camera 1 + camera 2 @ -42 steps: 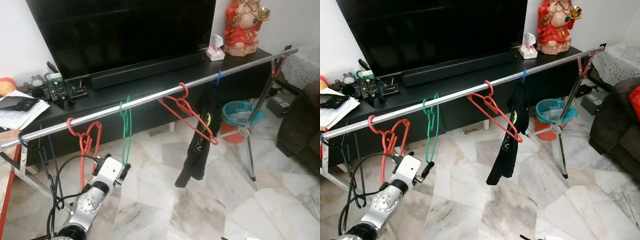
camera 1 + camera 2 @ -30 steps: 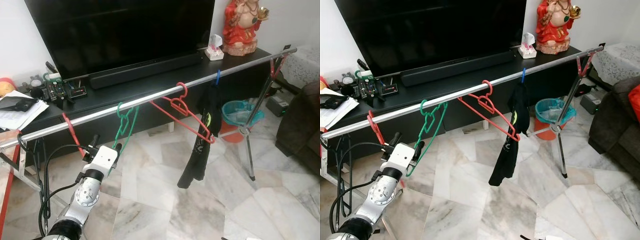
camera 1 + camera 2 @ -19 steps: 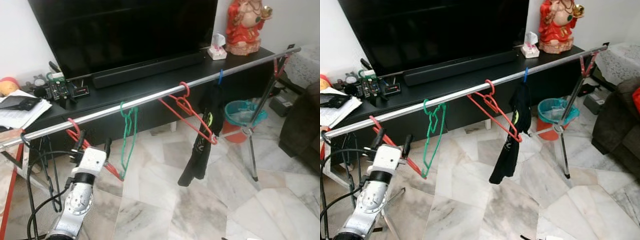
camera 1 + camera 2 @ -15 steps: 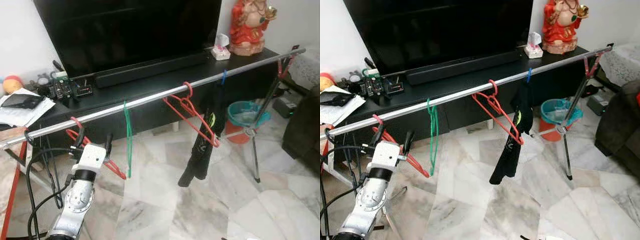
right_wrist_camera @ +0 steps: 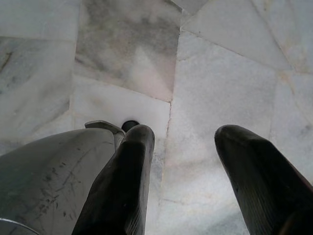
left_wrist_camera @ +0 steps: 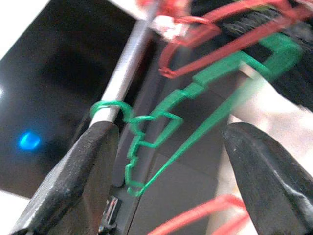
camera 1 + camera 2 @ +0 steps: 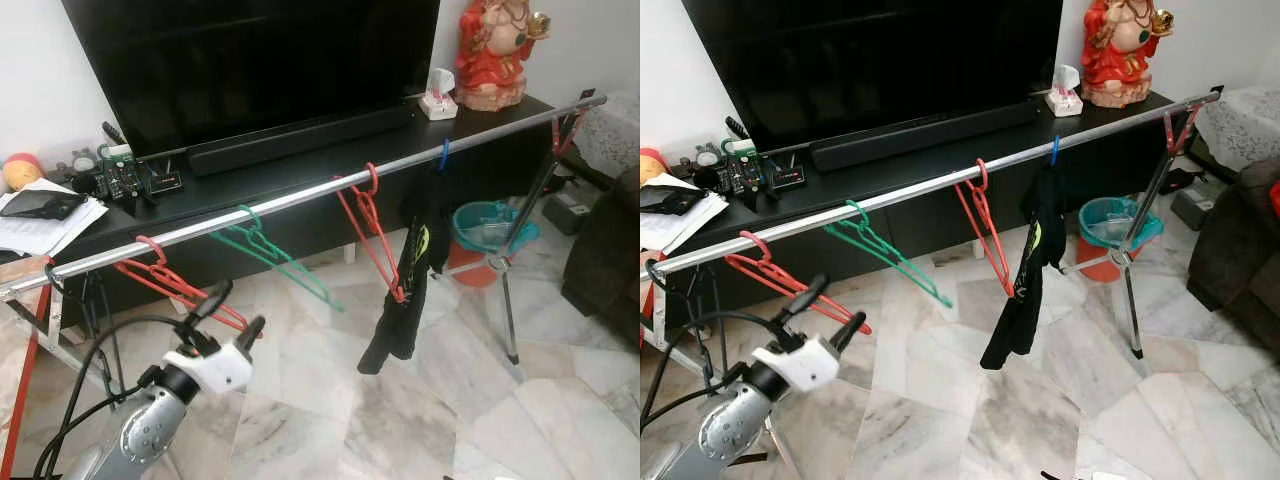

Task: Hang hanger

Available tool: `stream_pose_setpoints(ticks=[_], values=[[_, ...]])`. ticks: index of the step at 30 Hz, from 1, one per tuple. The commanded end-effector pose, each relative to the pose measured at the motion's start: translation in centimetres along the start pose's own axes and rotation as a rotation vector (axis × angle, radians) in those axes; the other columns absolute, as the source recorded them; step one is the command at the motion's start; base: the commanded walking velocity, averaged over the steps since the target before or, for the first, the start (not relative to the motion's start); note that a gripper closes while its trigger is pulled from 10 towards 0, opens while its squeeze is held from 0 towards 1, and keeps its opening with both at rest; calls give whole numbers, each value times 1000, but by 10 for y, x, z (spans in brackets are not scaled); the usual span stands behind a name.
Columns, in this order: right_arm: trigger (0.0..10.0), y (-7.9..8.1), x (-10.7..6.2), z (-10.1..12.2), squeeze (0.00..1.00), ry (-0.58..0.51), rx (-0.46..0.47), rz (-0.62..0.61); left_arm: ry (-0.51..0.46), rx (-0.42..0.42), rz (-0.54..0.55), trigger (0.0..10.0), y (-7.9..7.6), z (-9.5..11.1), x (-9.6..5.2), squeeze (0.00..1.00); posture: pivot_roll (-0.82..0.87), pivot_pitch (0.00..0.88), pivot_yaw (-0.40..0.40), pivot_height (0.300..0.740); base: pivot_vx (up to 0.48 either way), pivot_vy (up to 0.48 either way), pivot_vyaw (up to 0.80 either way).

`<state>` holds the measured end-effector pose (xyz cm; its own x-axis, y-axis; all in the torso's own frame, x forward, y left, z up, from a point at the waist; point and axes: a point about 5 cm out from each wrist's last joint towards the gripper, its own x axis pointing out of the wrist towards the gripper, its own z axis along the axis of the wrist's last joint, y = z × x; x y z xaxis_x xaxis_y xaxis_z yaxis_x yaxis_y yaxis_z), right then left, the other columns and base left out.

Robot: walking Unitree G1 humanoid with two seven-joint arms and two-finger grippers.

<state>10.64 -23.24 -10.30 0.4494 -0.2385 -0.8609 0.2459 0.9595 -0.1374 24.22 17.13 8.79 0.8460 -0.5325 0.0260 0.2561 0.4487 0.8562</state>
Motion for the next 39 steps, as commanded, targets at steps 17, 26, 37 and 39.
stream_pose_setpoints(ticks=[17,26,37,39], values=[[10000,3,0,-1,0,2,-28,17,568,75,-798,10000,-102,-75,-64,0,-171,0,77,740,0,0,0],[10000,4,0,0,0,8,-33,26,869,-86,-954,10000,-142,-88,-100,0,-174,0,75,740,0,0,0],[10000,5,0,0,0,14,-37,36,1259,-758,-563,10000,-164,-80,-112,0,-174,0,69,740,0,0,0],[10000,5,0,0,0,14,-36,37,1277,-791,-527,10000,-164,-81,-112,0,-172,0,69,740,0,0,0]])
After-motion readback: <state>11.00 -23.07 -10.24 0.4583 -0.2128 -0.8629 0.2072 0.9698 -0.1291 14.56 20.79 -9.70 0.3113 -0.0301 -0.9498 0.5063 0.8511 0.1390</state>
